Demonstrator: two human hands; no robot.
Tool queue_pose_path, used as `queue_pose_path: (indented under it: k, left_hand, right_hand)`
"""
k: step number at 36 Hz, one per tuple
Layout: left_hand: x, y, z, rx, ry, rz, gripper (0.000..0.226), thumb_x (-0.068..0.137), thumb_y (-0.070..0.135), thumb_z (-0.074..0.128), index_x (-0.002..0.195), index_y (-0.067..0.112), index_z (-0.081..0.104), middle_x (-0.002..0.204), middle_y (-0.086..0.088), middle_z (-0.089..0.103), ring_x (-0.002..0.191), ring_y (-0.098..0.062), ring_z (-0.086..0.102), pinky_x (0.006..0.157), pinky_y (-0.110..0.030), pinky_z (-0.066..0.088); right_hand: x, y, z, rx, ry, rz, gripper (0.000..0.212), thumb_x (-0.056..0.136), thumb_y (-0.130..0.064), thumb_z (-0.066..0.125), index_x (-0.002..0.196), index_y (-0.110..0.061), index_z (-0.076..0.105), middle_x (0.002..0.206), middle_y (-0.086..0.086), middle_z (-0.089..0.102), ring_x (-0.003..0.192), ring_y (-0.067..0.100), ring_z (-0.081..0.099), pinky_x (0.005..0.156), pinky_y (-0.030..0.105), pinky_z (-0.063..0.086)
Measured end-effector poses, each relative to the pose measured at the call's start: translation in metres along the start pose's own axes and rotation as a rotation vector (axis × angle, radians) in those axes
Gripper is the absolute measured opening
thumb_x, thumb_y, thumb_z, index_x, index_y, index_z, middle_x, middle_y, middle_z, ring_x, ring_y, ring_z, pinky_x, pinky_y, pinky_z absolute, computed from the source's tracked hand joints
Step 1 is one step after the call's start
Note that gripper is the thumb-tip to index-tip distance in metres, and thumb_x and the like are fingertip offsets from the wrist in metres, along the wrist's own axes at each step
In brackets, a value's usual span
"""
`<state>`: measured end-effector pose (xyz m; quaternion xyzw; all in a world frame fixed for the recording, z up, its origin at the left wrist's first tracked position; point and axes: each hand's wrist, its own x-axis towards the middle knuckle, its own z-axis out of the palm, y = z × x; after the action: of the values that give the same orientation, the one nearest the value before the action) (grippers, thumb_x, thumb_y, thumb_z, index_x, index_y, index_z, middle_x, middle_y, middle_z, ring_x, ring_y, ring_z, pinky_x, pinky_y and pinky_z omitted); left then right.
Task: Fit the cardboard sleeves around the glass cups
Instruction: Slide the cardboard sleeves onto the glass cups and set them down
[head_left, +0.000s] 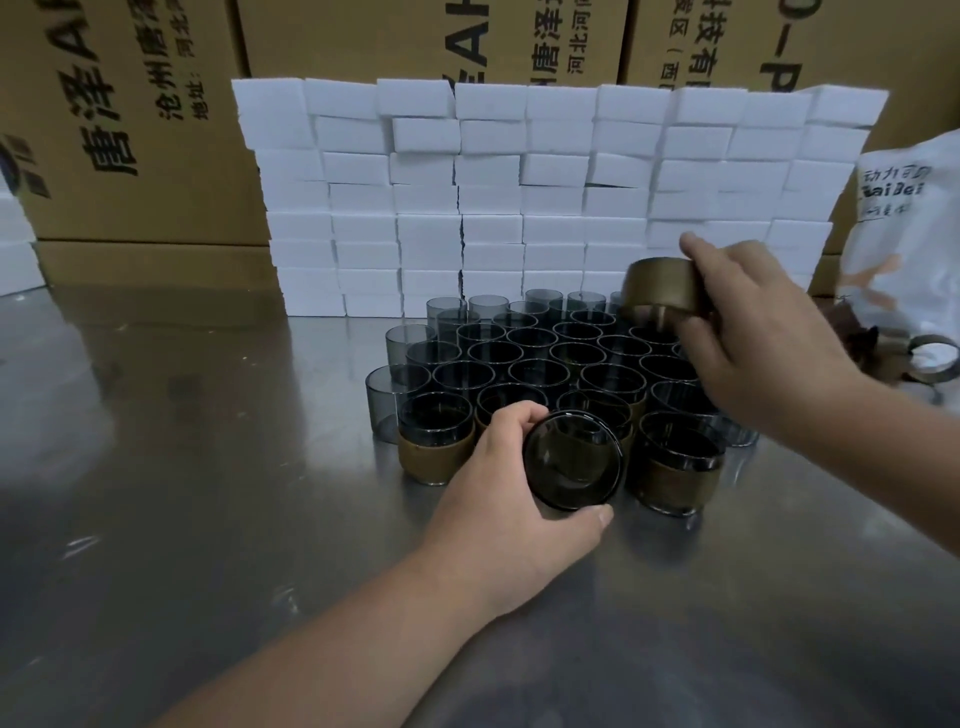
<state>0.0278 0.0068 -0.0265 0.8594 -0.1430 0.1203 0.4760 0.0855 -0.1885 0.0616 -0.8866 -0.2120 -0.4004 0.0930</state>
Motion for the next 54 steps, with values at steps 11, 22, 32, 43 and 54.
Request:
queue_pose_path:
  k: [11, 22, 32, 43, 54]
  left_hand:
    - [0.005, 0.002, 0.002, -0.115, 0.098, 0.085, 0.066, 0.051, 0.049, 0.070, 0.108, 0.051, 0.038, 0.113, 0.013, 0.056, 0.101, -0.010, 0.059, 0.084, -0.041, 0.051]
    - [0.005, -0.006, 0.004, -0.085, 0.264, 0.213, 0.080, 0.054, 0.044, 0.074, 0.106, 0.074, 0.021, 0.123, 0.012, 0.042, 0.106, -0.009, 0.055, 0.086, -0.040, 0.051]
    - [0.002, -0.001, 0.001, 0.057, 0.331, 0.231, 0.067, 0.051, 0.063, 0.062, 0.107, 0.065, 0.026, 0.112, 0.042, 0.034, 0.100, 0.013, 0.045, 0.071, -0.005, 0.043]
    - [0.000, 0.000, 0.000, 0.086, 0.347, 0.333, 0.075, 0.056, 0.046, 0.064, 0.123, 0.042, 0.031, 0.123, 0.027, 0.031, 0.107, 0.002, 0.043, 0.079, -0.026, 0.050]
    - [-0.012, 0.011, -0.002, 0.200, 0.116, 0.377, 0.078, 0.065, 0.060, 0.049, 0.131, 0.058, 0.008, 0.144, 0.020, 0.005, 0.130, -0.012, 0.035, 0.102, -0.033, 0.039]
  right_hand:
    - [-0.050, -0.105, -0.026, 1.015, 0.171, 0.238, 0.049, 0.074, -0.007, 0.044, 0.095, -0.045, 0.068, 0.089, -0.013, 0.065, 0.089, -0.006, 0.059, 0.074, 0.007, 0.044]
    - [-0.070, -0.088, -0.005, 0.622, 0.042, 0.139, 0.064, 0.075, -0.016, 0.036, 0.123, -0.058, 0.044, 0.092, -0.015, 0.053, 0.086, 0.010, 0.048, 0.082, 0.018, 0.037]
    - [-0.071, -0.085, -0.003, 0.706, 0.173, 0.225, 0.042, 0.055, 0.004, 0.040, 0.069, -0.036, 0.045, 0.086, -0.014, 0.056, 0.088, -0.001, 0.051, 0.076, 0.010, 0.039]
    - [-0.073, -0.091, 0.003, 1.438, 0.078, 0.472, 0.048, 0.068, 0.006, 0.049, 0.074, -0.033, 0.077, 0.118, -0.026, 0.060, 0.115, 0.001, 0.055, 0.091, 0.028, 0.049]
    - [-0.072, -0.097, 0.001, 1.375, 0.096, 0.620, 0.074, 0.086, 0.016, 0.034, 0.081, -0.046, 0.073, 0.115, -0.032, 0.057, 0.104, -0.019, 0.052, 0.074, 0.004, 0.045]
